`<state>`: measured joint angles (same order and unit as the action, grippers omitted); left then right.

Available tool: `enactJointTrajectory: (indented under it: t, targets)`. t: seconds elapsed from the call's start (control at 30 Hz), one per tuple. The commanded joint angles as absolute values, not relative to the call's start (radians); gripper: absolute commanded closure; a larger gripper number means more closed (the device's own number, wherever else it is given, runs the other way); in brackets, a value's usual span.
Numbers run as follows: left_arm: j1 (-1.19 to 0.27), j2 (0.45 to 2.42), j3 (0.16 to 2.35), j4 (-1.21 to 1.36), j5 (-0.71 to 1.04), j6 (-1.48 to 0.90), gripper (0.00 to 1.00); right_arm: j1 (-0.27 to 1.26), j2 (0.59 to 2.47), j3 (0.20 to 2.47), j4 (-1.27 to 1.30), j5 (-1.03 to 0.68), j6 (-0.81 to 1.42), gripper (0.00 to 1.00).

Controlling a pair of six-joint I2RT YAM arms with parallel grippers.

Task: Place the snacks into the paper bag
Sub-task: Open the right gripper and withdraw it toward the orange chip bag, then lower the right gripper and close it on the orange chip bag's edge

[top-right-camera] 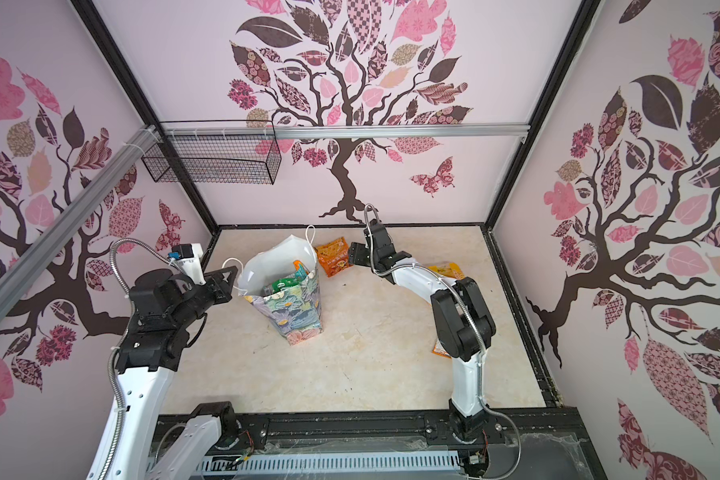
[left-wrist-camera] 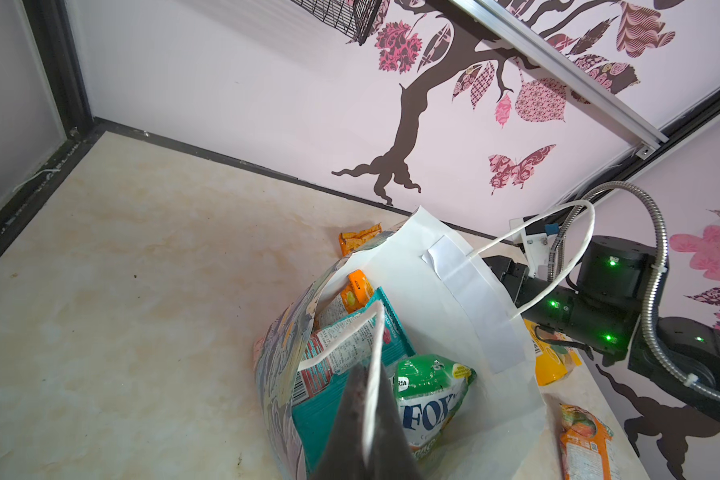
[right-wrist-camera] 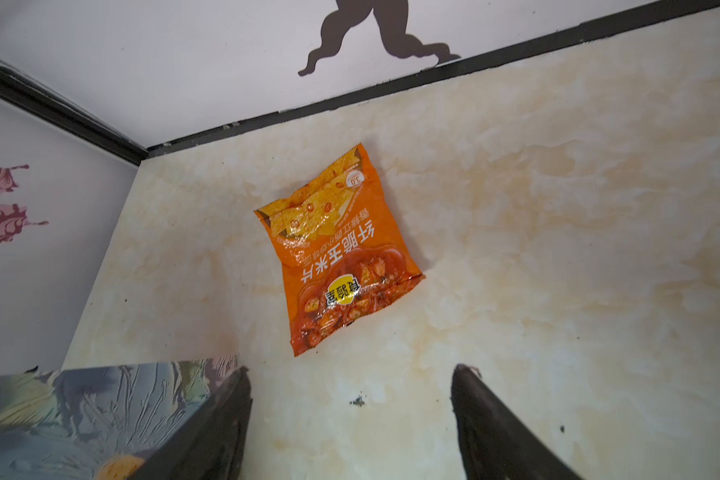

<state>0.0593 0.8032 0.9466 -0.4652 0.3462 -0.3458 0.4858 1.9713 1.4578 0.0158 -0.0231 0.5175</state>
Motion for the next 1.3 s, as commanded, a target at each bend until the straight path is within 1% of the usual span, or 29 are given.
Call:
enactJointTrajectory:
  t: [0.0, 0.23, 0.47, 0.7, 1.1, 1.27]
  targets:
    - [0.064, 0.806, 0.942, -0.459, 0.359, -0.350, 1.00, 0.483, 2.046, 1.468, 0.081, 0.032, 0.592, 0.22]
    - [0.064, 0.816, 0.942, -0.462, 0.360, -0.351, 1.00, 0.482, 2.136, 1.475, 0.166, -0.046, 0.734, 0.25]
    - [0.064, 0.820, 0.948, -0.477, 0.344, -0.341, 1.00, 0.482, 2.226, 1.547, 0.166, -0.026, 0.795, 0.25]
    - [0.063, 0.815, 0.950, -0.480, 0.334, -0.338, 1.00, 0.487, 2.298, 1.541, 0.299, -0.092, 0.934, 0.33]
    - [0.064, 0.814, 0.952, -0.484, 0.329, -0.334, 1.00, 0.487, 2.352, 1.523, 0.415, -0.075, 1.045, 0.35]
    - [0.064, 0.816, 0.951, -0.484, 0.330, -0.335, 1.00, 0.484, 2.376, 1.534, 0.421, -0.054, 1.071, 0.38]
